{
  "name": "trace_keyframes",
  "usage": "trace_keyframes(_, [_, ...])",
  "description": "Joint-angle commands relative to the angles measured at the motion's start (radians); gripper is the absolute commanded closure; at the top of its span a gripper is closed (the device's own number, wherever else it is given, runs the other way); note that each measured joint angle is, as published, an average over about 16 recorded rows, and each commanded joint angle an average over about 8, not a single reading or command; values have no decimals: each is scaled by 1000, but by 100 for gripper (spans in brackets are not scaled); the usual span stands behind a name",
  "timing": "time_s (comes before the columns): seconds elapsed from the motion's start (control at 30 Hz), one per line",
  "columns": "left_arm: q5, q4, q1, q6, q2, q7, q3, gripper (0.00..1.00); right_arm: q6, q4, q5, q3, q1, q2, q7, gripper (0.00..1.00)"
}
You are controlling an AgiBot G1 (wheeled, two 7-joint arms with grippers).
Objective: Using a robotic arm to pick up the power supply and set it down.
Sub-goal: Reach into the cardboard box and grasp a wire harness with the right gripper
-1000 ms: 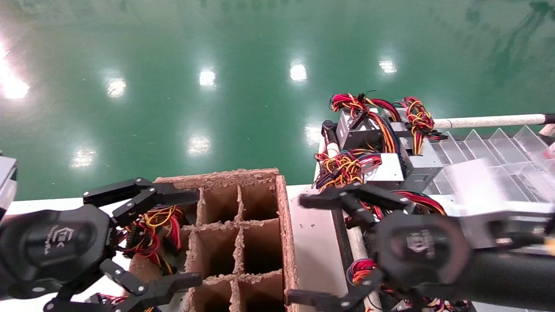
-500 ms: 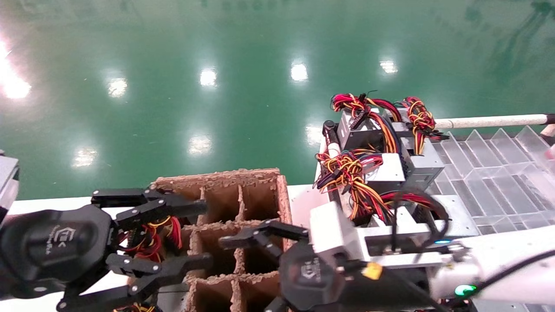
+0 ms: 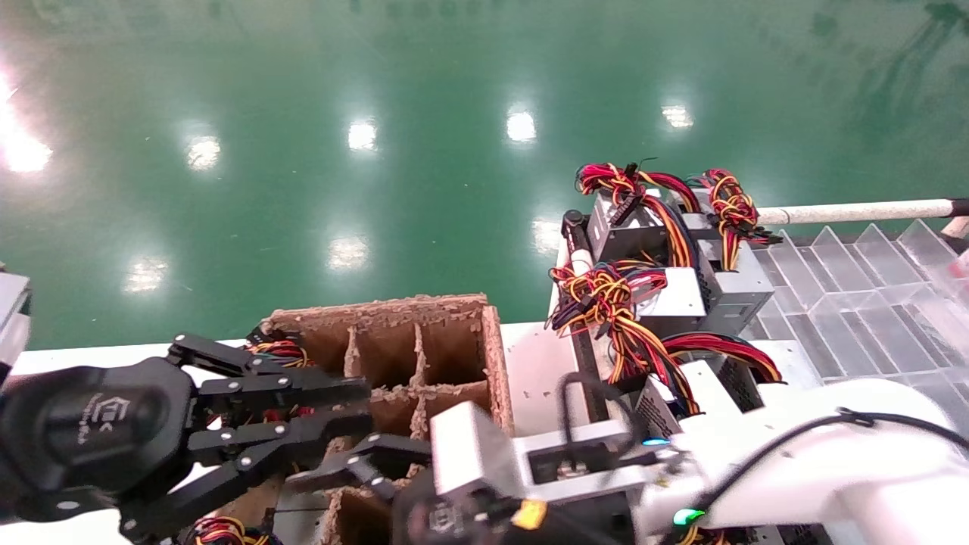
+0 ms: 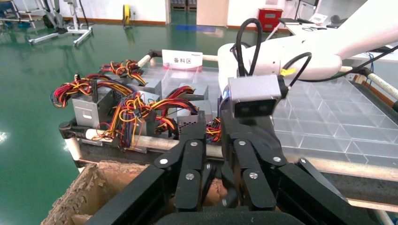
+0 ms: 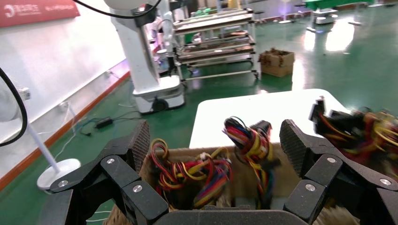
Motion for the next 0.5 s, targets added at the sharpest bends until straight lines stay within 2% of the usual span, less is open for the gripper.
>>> trace_keyframes(0.03, [0, 0, 0, 0, 0, 0, 0, 100, -8, -22, -8, -17, 11, -32, -12, 0])
trace_keyframes(0.5, [0, 0, 0, 0, 0, 0, 0, 100, 33, -165, -42, -60, 51, -146, -160, 0])
